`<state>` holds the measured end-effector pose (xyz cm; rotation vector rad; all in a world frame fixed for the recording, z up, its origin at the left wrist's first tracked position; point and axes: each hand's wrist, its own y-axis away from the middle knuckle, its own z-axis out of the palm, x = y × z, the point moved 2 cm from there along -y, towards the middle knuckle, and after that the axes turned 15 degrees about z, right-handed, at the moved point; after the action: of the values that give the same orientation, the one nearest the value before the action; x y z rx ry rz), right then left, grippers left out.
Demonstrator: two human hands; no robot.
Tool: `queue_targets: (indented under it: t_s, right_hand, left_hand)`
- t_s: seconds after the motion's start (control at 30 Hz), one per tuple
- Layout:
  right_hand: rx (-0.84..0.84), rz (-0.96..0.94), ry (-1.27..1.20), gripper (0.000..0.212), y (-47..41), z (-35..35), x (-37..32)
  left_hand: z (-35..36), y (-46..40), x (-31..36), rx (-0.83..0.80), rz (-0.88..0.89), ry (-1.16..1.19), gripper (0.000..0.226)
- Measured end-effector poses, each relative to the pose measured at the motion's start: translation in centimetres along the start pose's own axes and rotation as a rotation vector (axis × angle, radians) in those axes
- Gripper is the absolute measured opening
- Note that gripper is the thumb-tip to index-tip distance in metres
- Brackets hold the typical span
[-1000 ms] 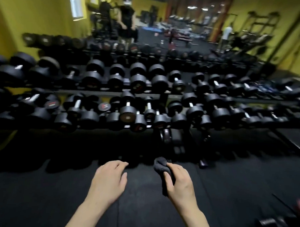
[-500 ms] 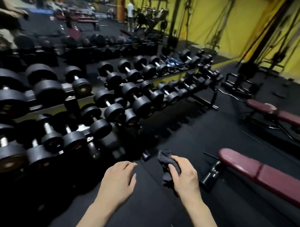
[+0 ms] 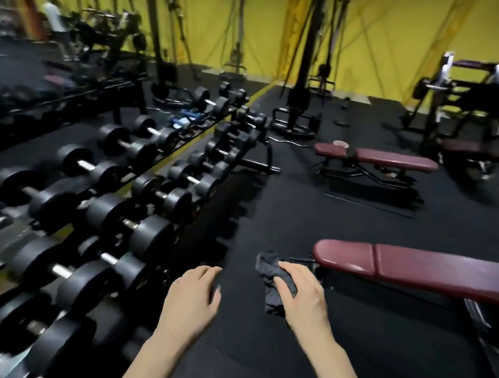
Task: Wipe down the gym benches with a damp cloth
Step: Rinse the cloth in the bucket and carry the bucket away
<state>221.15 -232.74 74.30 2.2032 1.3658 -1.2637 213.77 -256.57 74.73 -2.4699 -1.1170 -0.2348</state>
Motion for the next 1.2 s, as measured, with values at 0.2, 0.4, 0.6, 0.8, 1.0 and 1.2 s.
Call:
queue_targets:
  t_s: [0.2,0.4,0.6,0.8,1.0,1.2]
  right_hand:
    - [0.173,0.167,0.041,0.031,-8.6,-0.9,3.8]
    - [0.283,0.21,0.059,0.031,-22.3,-0.2,8.8]
    - [0.271,0.143,0.059,0.031,-41.6,2.1,11.4]
    - [0.225,0.068,0.076,0.03,-57.1,4.7,12.4]
    - [0.177,0.103,0.065,0.028,-70.2,7.5,14.7]
    - [0.216,0.153,0.079,0.03,-86.0,10.6,18.6]
  left_hand:
    - [4.2,-13.6,-1.5,-0.065,0.232,0.067,0.045]
    - [9.6,-30.5,-2.4,-0.041,0.432,0.003,0.04]
    - [12.8,-46.6,-6.0,-0.042,0.411,-0.062,0.039]
    - [14.9,-58.1,-10.2,-0.071,0.29,-0.104,0.044]
    - [18.5,-71.4,-13.8,-0.105,0.254,-0.123,0.043]
    - [25.2,-89.5,-18.6,-0.097,0.275,-0.101,0.043]
